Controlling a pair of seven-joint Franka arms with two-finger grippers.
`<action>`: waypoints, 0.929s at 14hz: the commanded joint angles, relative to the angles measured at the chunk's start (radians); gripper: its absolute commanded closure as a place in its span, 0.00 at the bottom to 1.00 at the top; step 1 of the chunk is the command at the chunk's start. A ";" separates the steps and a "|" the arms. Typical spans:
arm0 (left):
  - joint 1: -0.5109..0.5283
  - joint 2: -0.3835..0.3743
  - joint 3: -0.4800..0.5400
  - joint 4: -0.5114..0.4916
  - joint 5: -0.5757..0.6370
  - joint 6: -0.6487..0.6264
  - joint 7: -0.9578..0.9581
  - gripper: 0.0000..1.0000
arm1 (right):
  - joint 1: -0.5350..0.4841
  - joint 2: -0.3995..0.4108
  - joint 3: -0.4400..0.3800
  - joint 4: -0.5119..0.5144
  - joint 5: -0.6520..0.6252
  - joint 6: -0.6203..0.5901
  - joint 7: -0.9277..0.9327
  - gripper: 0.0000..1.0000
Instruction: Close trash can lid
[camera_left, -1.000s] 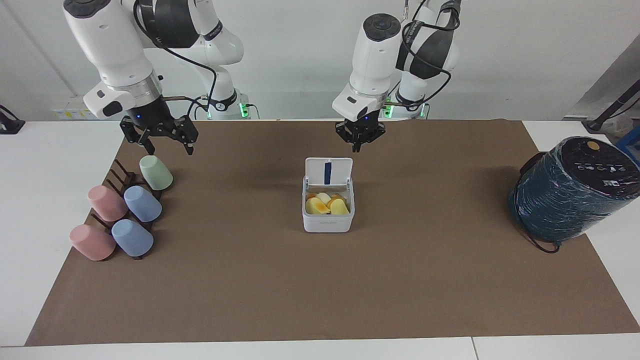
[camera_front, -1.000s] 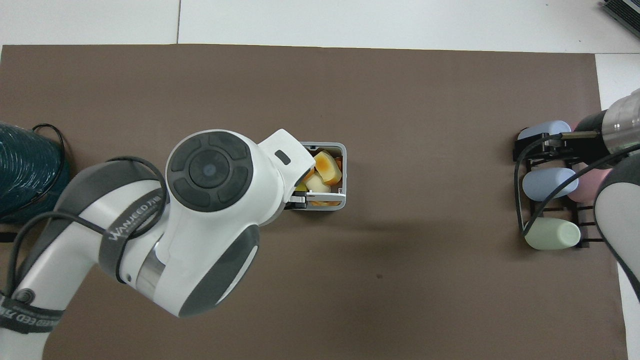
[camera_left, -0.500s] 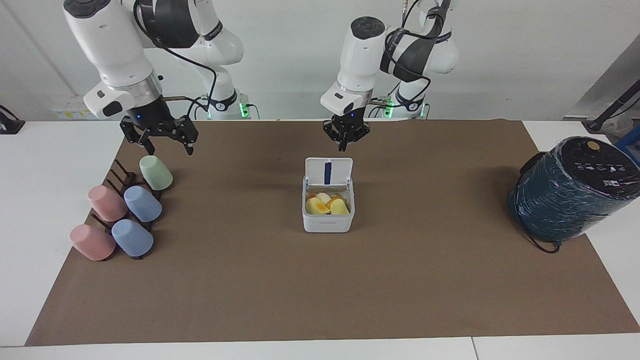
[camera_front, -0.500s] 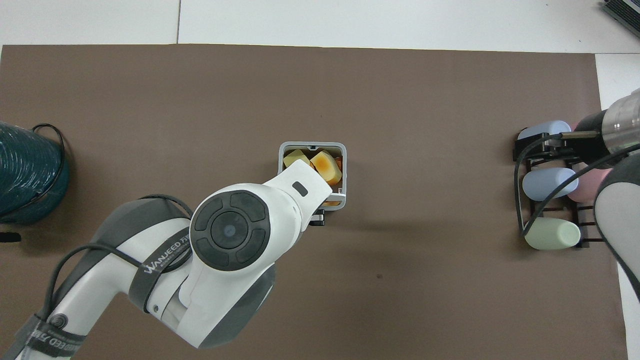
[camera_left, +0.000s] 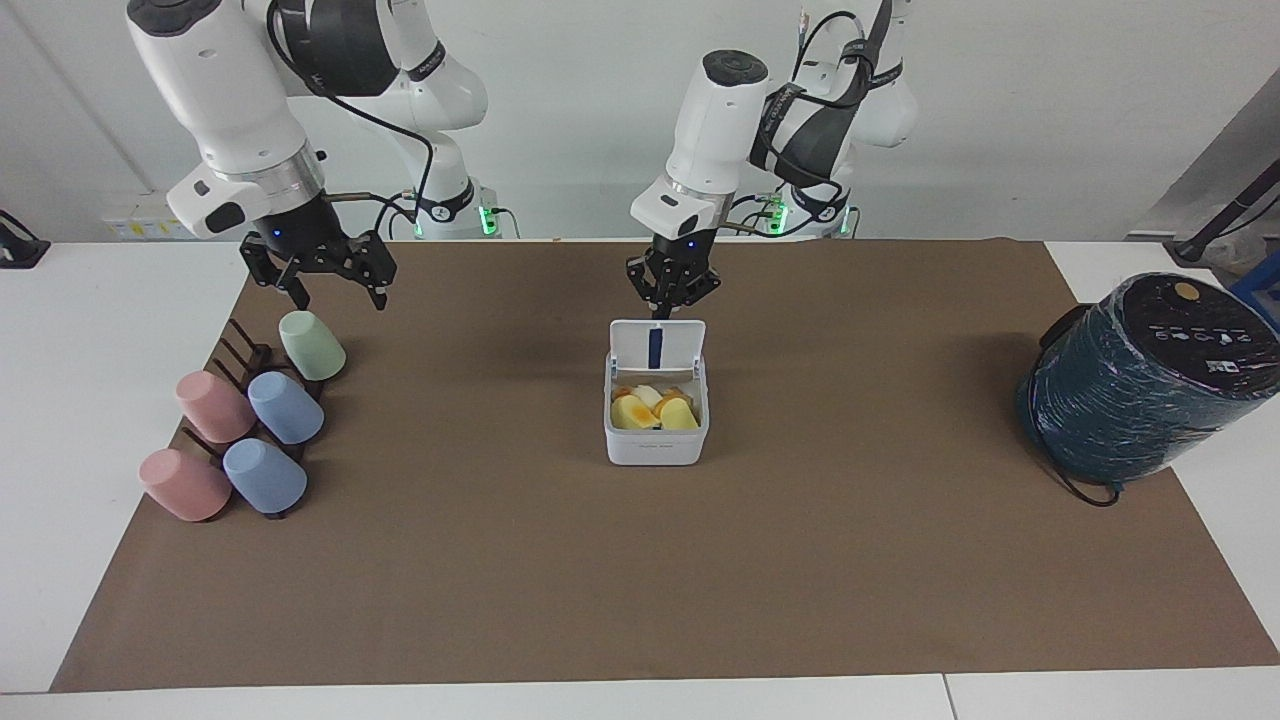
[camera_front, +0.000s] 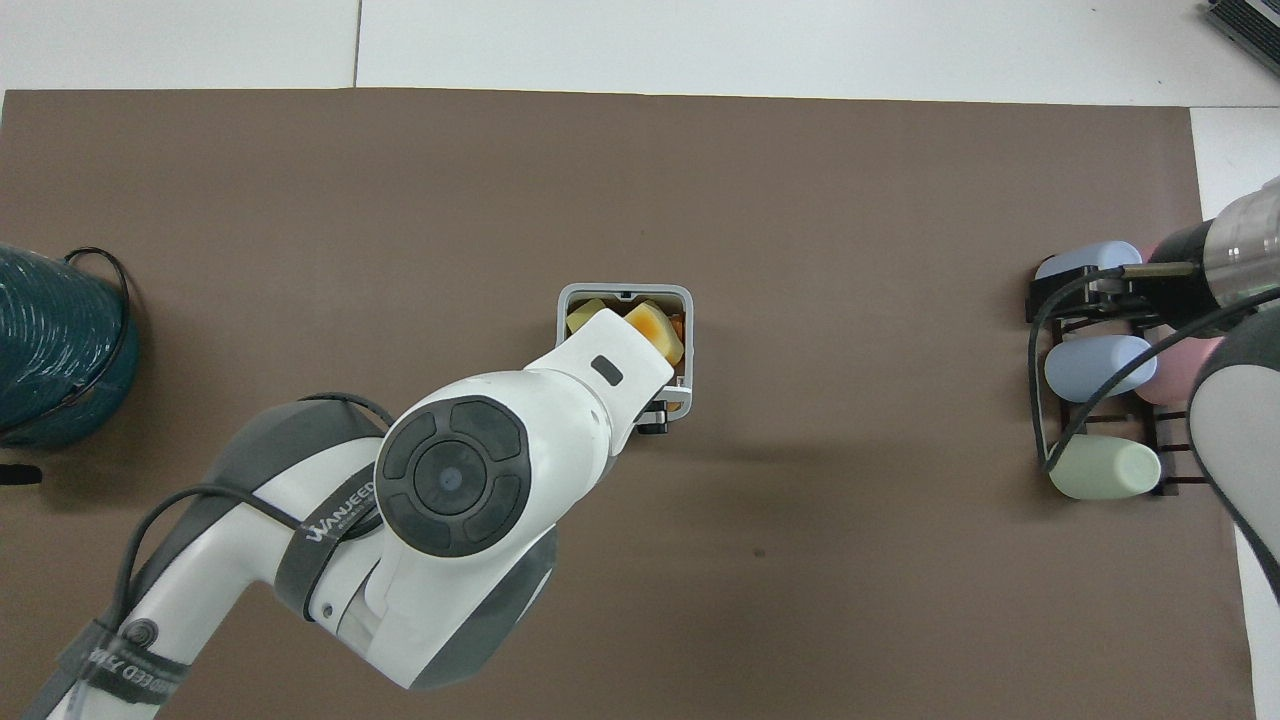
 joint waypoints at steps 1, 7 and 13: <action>-0.007 0.018 0.015 -0.014 -0.011 0.095 -0.008 0.90 | -0.013 -0.022 0.006 -0.021 0.009 -0.003 -0.018 0.00; 0.038 0.083 0.015 -0.005 -0.044 0.260 0.002 0.90 | -0.013 -0.022 0.006 -0.021 0.009 -0.003 -0.018 0.00; 0.039 0.181 0.017 0.016 -0.044 0.347 0.002 0.90 | -0.013 -0.022 0.006 -0.021 0.009 -0.003 -0.018 0.00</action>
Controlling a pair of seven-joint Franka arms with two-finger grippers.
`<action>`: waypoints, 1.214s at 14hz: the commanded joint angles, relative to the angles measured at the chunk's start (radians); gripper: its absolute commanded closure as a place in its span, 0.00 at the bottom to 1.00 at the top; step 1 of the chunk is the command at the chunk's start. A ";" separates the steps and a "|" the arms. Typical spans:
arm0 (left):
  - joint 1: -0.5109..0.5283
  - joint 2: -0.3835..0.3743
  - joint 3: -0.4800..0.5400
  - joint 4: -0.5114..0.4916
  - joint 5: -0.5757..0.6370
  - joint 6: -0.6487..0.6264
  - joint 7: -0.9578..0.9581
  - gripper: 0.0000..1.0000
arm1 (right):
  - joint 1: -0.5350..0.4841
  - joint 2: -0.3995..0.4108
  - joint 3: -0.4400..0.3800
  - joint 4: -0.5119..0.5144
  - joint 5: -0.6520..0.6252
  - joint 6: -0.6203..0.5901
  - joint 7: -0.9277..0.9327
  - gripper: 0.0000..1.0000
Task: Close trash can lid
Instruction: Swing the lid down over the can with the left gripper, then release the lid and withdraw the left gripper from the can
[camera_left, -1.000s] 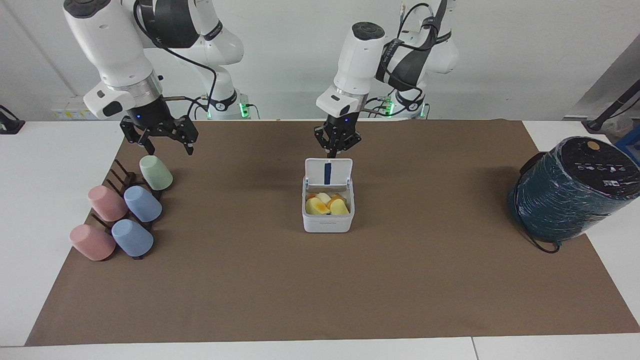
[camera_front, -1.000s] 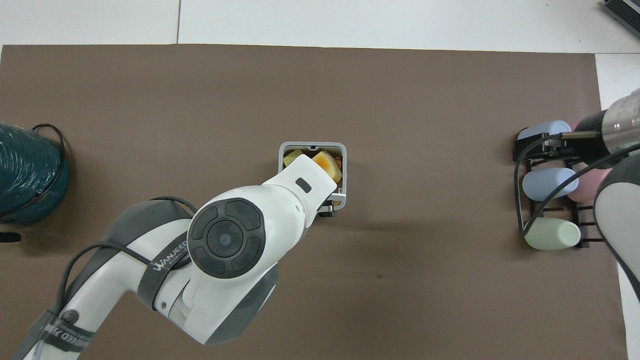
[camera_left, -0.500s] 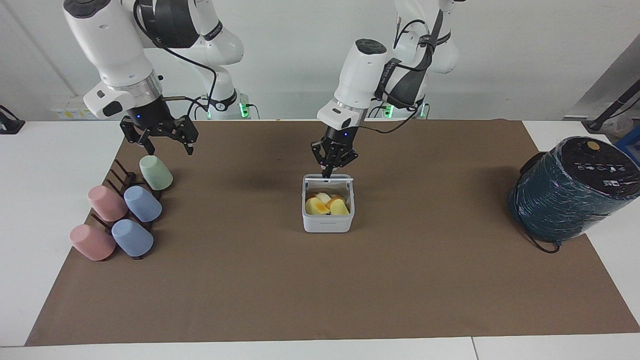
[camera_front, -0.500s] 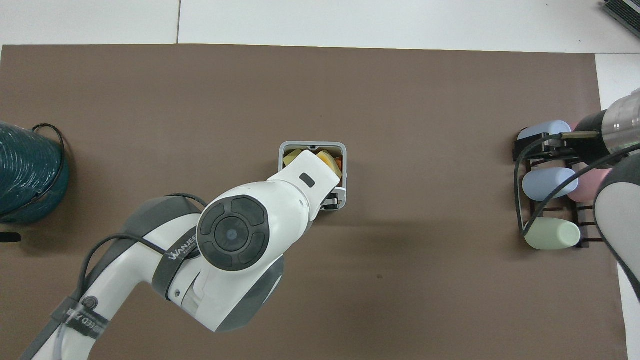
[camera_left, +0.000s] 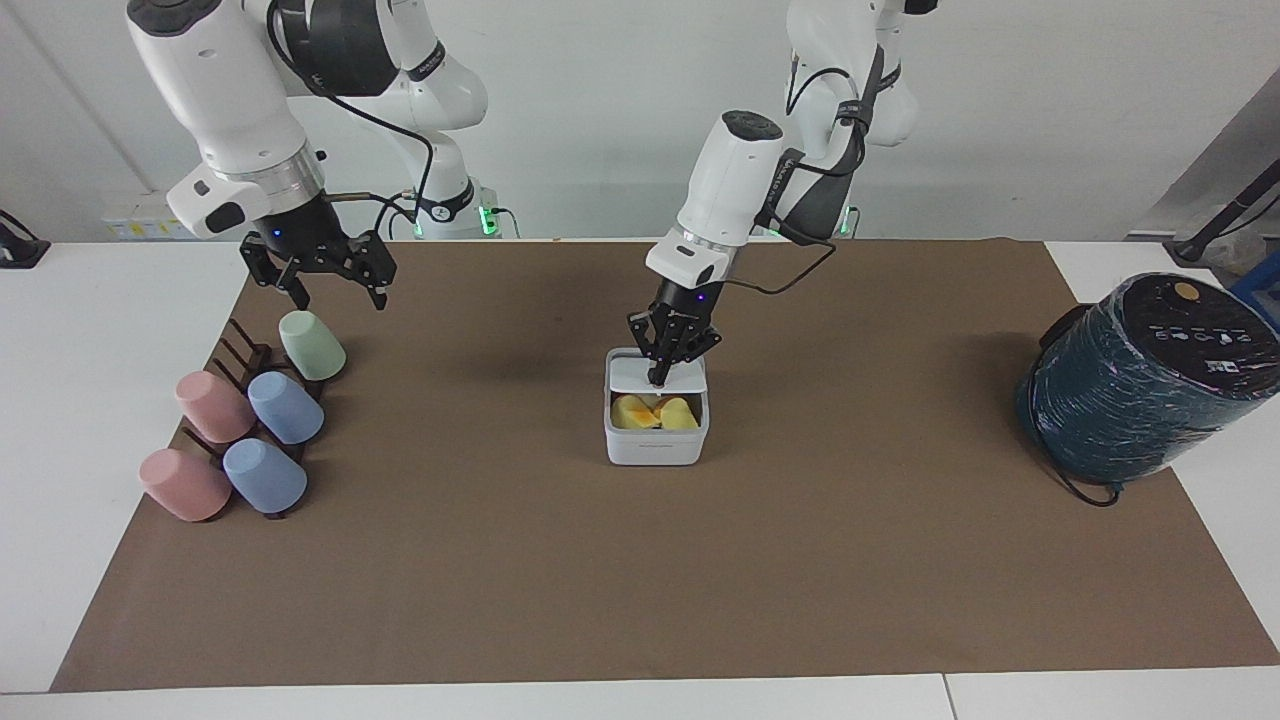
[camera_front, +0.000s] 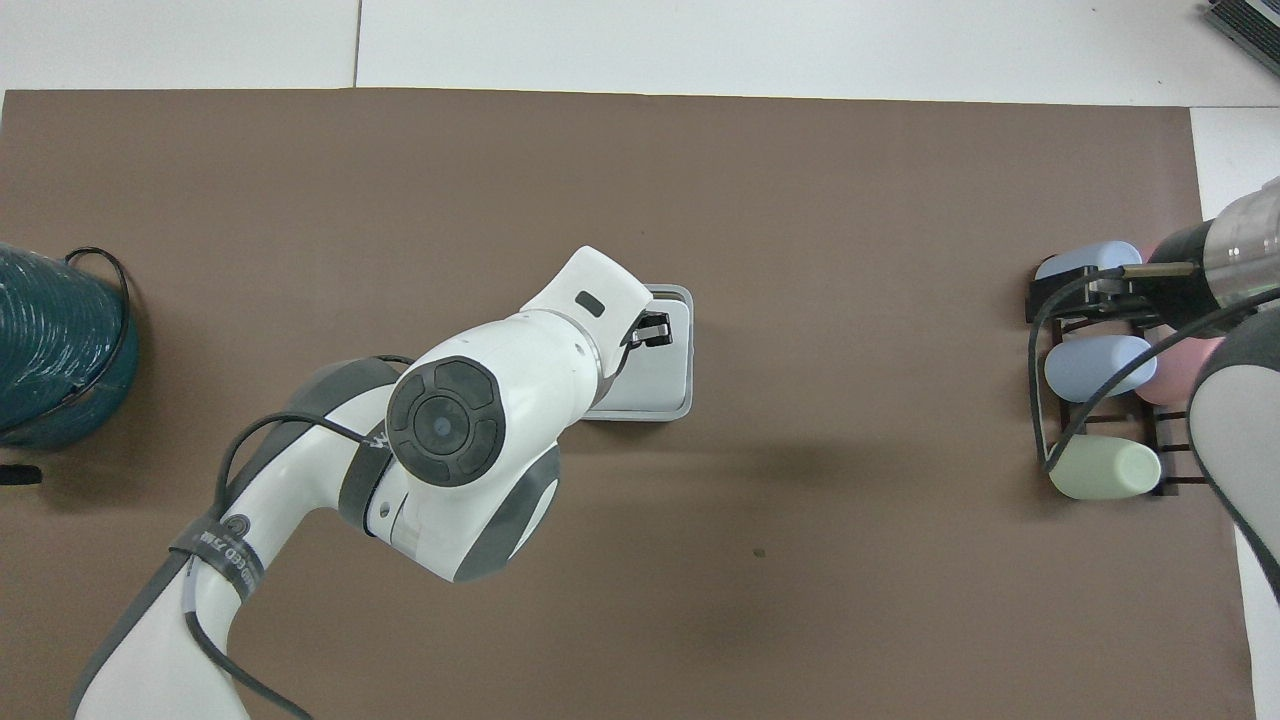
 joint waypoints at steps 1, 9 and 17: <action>0.006 0.059 -0.002 0.025 -0.014 0.046 0.007 0.90 | -0.013 -0.022 0.006 -0.021 0.009 -0.003 -0.018 0.00; 0.023 0.129 -0.002 0.039 -0.013 0.110 0.010 0.90 | -0.013 -0.020 0.008 -0.020 0.009 -0.003 -0.018 0.00; 0.025 0.152 -0.002 0.127 -0.007 -0.031 0.010 0.88 | -0.013 -0.022 0.006 -0.021 0.009 -0.003 -0.018 0.00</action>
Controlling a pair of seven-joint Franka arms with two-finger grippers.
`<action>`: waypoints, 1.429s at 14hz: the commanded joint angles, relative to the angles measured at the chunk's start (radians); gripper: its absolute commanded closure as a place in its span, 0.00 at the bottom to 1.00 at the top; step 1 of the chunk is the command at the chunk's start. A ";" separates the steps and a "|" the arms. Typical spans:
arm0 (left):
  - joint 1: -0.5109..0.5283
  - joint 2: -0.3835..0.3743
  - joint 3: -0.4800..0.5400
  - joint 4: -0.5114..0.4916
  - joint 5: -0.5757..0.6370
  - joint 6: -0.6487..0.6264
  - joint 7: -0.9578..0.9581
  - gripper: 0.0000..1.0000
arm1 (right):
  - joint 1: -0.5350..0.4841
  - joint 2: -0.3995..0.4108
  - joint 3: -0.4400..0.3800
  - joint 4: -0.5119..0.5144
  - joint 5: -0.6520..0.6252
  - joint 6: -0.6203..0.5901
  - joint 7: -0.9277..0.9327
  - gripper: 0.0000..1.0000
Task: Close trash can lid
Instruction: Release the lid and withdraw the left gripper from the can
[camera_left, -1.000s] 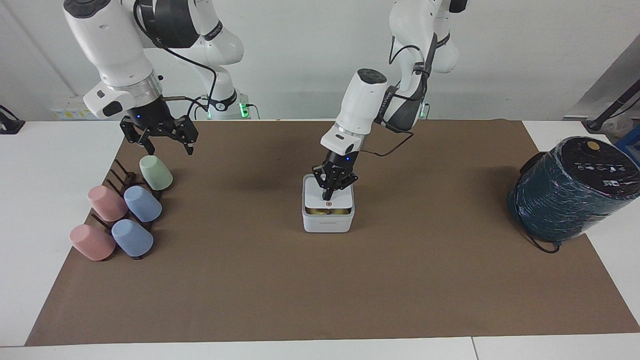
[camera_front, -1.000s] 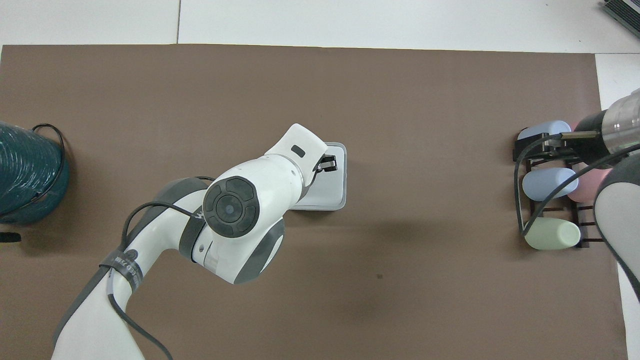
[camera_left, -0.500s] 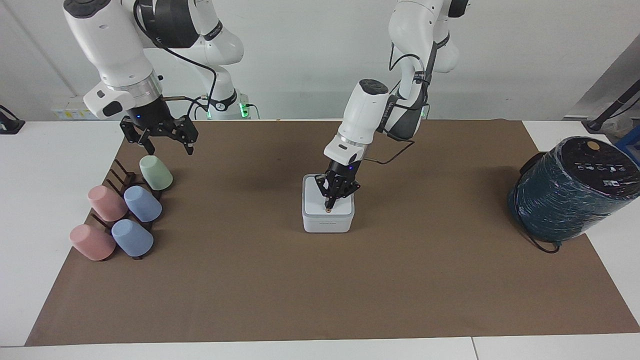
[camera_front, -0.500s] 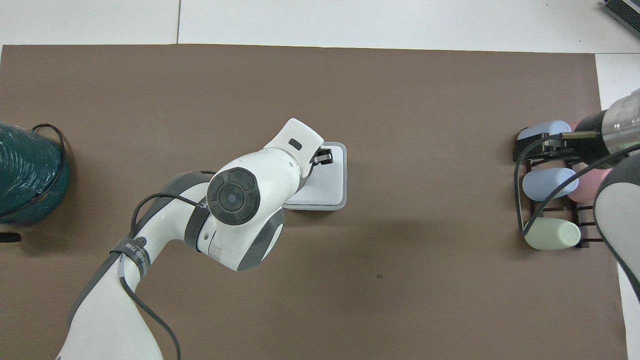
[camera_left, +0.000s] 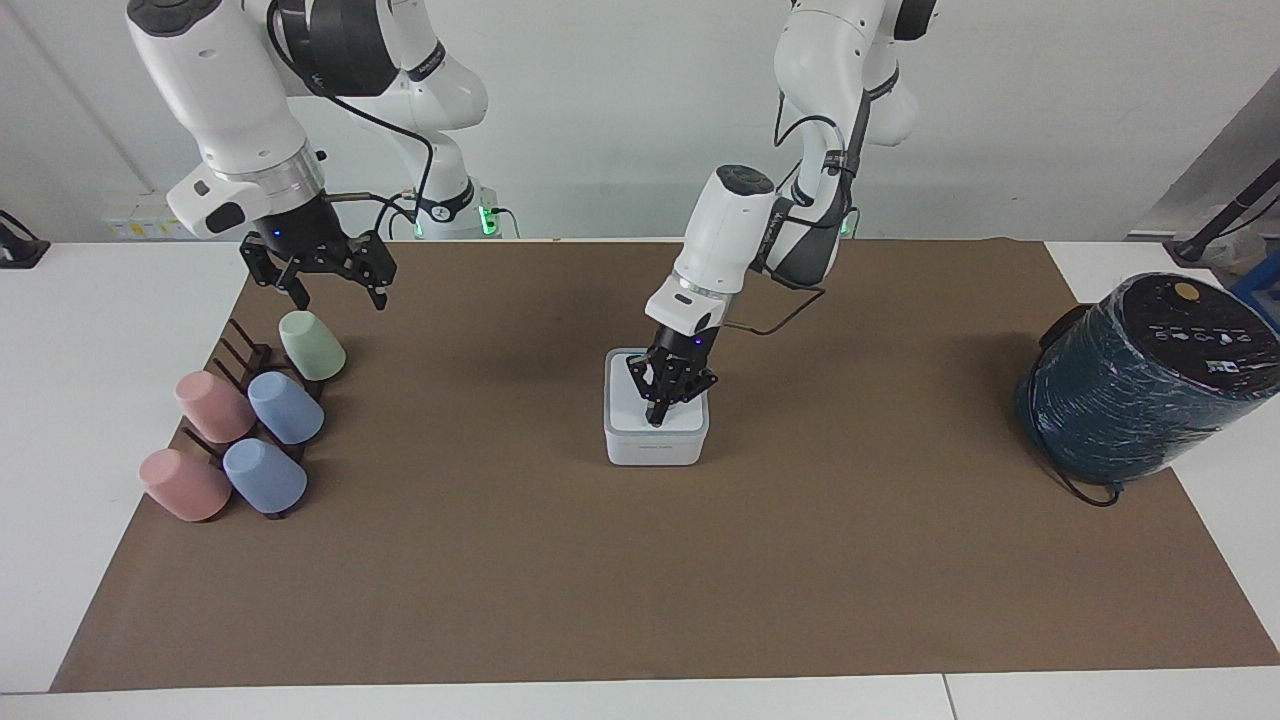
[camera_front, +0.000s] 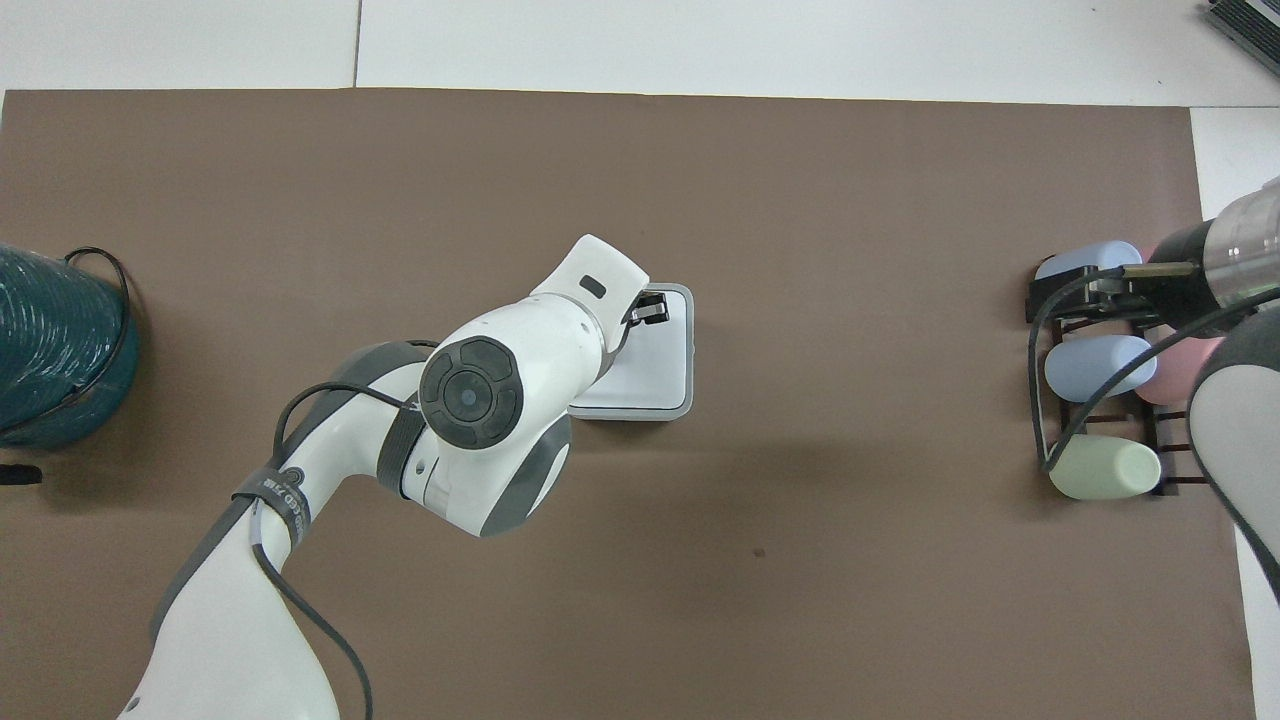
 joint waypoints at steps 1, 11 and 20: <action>0.014 0.041 0.008 0.127 -0.004 -0.189 0.016 0.88 | -0.013 -0.020 0.006 -0.021 0.009 -0.003 -0.018 0.00; 0.285 0.024 0.018 0.509 -0.001 -0.946 0.370 0.84 | -0.013 -0.022 0.006 -0.021 0.009 -0.003 -0.018 0.00; 0.589 -0.084 0.015 0.511 0.070 -1.141 0.784 0.78 | -0.013 -0.022 0.006 -0.021 0.009 -0.003 -0.018 0.00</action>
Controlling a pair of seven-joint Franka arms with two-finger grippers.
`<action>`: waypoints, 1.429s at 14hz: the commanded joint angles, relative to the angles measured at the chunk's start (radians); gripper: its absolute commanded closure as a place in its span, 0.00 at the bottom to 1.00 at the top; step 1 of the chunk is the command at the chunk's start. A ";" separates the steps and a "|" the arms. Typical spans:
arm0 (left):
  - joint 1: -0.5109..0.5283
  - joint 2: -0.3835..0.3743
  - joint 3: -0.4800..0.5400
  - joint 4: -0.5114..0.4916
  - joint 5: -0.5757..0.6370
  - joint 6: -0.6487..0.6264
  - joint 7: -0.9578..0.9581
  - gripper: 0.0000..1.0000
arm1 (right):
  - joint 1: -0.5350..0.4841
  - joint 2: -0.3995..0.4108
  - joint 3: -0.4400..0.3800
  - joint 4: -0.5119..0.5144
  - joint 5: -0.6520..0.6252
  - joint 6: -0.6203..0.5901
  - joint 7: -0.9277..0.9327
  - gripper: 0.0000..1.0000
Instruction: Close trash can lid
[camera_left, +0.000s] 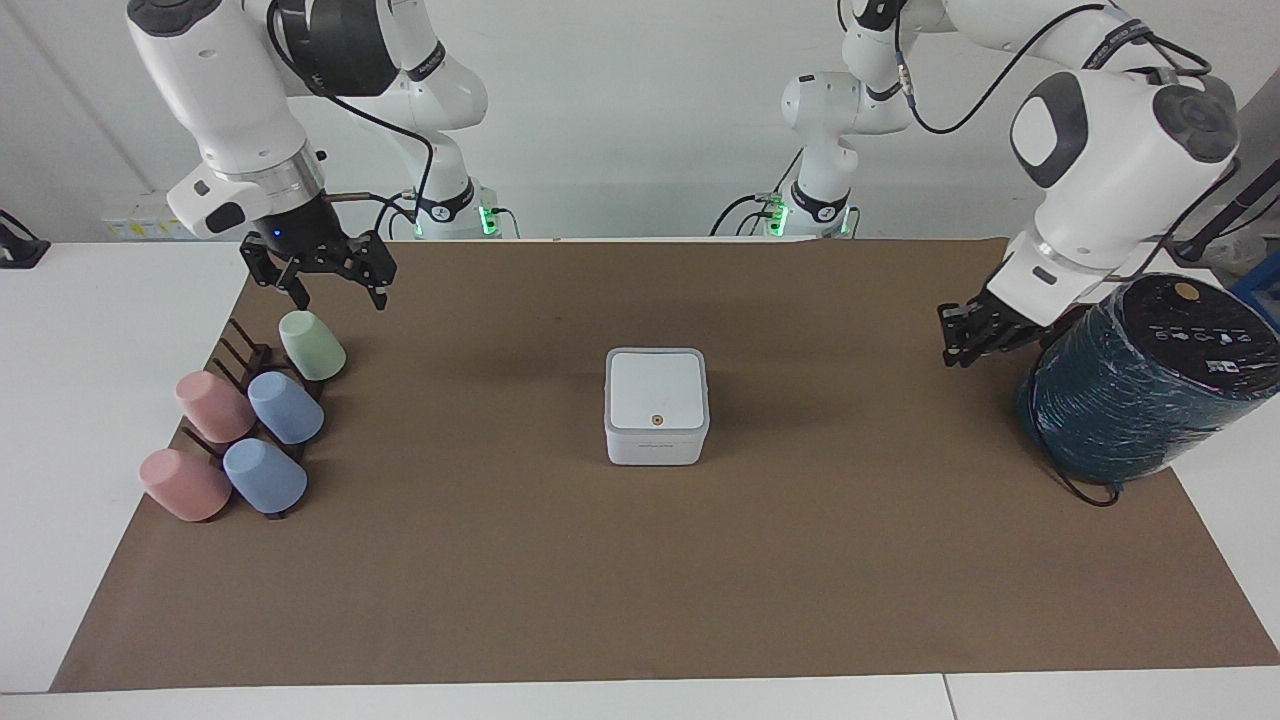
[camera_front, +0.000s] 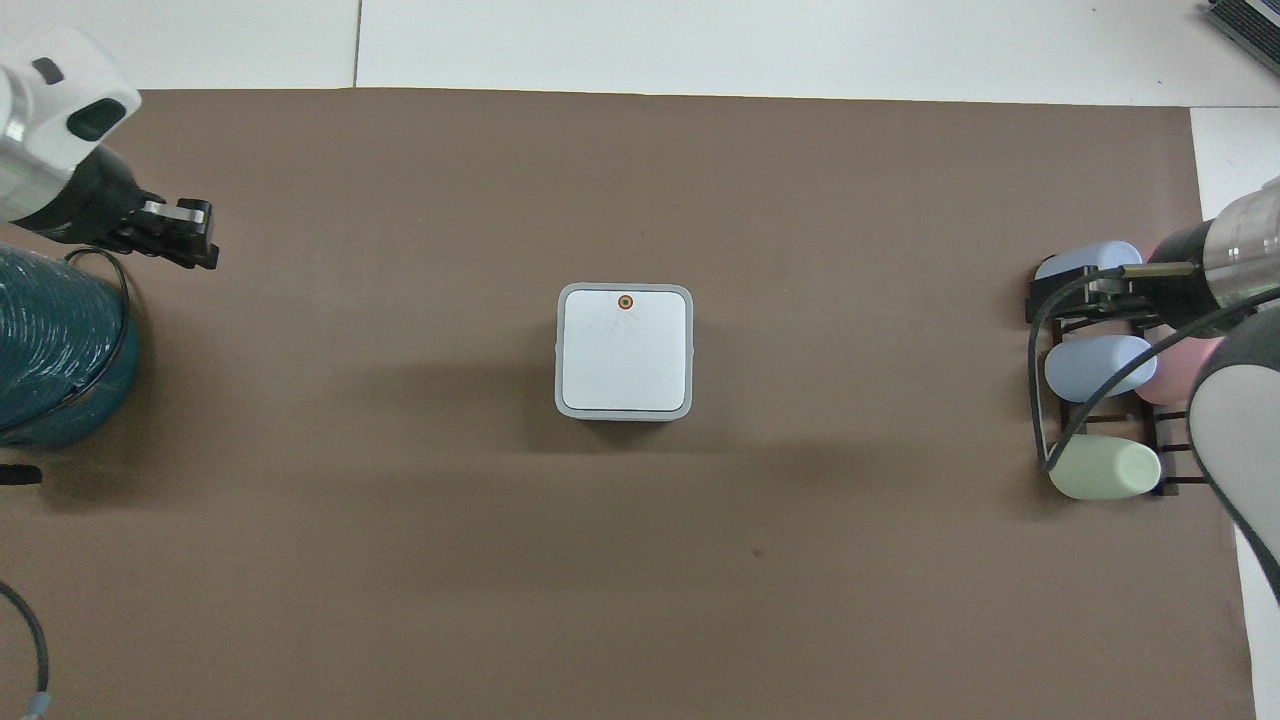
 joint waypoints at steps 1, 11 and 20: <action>0.017 -0.034 -0.013 0.001 0.087 -0.059 0.066 0.77 | -0.015 -0.022 0.006 -0.021 0.009 -0.003 -0.020 0.00; 0.000 -0.085 -0.031 -0.007 0.048 0.045 0.036 0.02 | -0.013 -0.022 0.006 -0.021 0.009 -0.003 -0.018 0.00; 0.003 -0.097 -0.030 -0.028 0.044 0.061 0.002 0.00 | -0.013 -0.022 0.006 -0.021 0.009 -0.003 -0.018 0.00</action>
